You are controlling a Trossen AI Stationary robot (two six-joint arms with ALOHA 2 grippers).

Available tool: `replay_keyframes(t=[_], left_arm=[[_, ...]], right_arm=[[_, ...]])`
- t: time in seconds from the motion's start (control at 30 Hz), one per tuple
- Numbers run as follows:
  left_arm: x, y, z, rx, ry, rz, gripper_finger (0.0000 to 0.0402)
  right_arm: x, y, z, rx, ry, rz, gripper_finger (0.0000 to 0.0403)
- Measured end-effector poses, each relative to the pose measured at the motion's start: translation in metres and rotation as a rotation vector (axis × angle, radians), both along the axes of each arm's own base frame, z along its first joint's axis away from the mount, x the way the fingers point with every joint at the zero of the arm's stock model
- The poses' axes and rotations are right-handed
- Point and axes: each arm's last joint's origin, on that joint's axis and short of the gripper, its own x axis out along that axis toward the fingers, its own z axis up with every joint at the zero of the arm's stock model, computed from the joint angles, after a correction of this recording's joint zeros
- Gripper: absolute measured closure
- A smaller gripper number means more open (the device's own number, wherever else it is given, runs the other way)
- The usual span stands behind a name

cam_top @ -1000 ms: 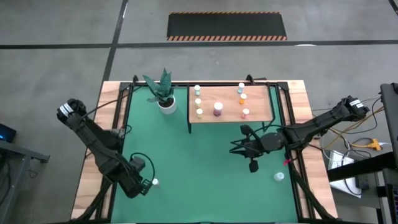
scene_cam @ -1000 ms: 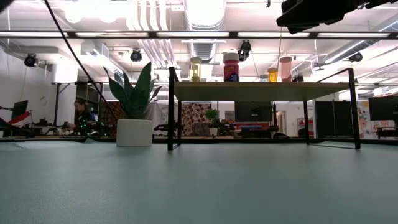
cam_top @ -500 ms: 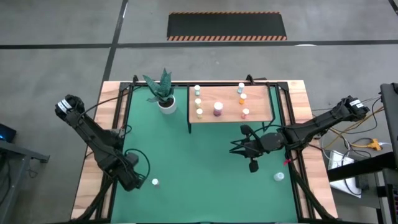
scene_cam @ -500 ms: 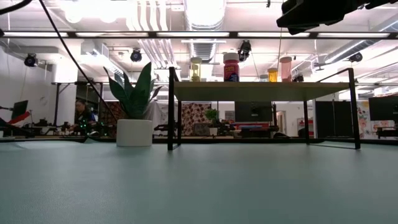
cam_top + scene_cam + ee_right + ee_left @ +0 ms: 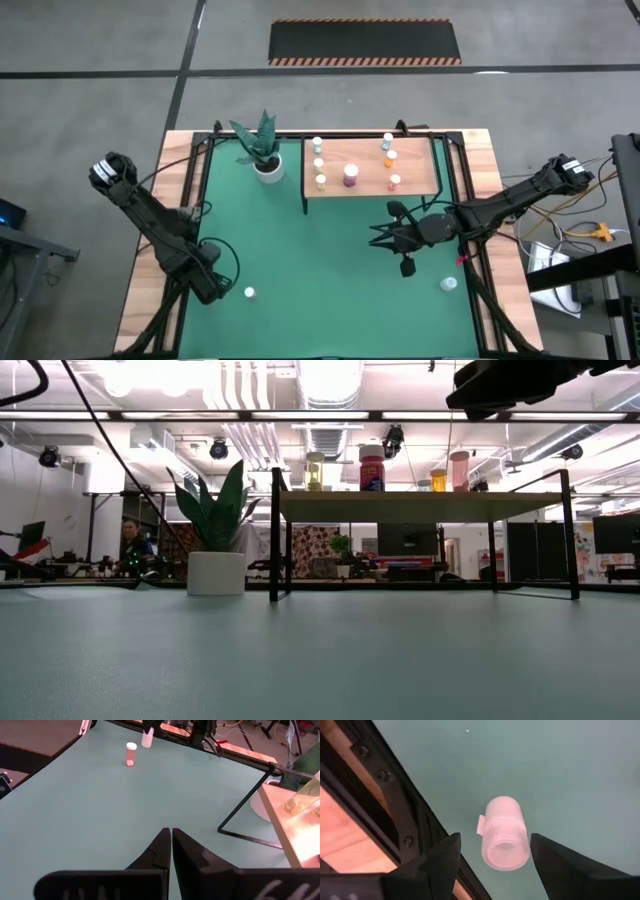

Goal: Pick and place medicine bottles onto shelf by color
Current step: Put the left white pill bottle on the shelf

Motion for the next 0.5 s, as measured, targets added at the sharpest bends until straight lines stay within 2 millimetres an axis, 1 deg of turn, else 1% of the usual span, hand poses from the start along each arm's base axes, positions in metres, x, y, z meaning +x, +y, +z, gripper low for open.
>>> replay_keyframes(t=[0.13,0.27,0.37,0.5], left_arm=[[0.0,0.0,-0.005,-0.011,-0.01,0.0,0.0182],[0.001,-0.001,-0.011,-0.035,-0.031,0.0,0.0203],[0.002,-0.002,-0.012,-0.05,-0.044,-0.002,0.023],[0.003,-0.003,-0.011,-0.053,-0.048,-0.015,0.0279]], right_arm=[[0.0,0.0,-0.001,0.019,0.004,-0.01,0.0394],[0.0,0.0,0.0,0.03,-0.003,-0.014,0.0394],[0.001,0.0,0.001,0.036,-0.019,-0.014,0.0394],[0.001,0.0,0.001,0.038,-0.02,-0.015,0.0394]])
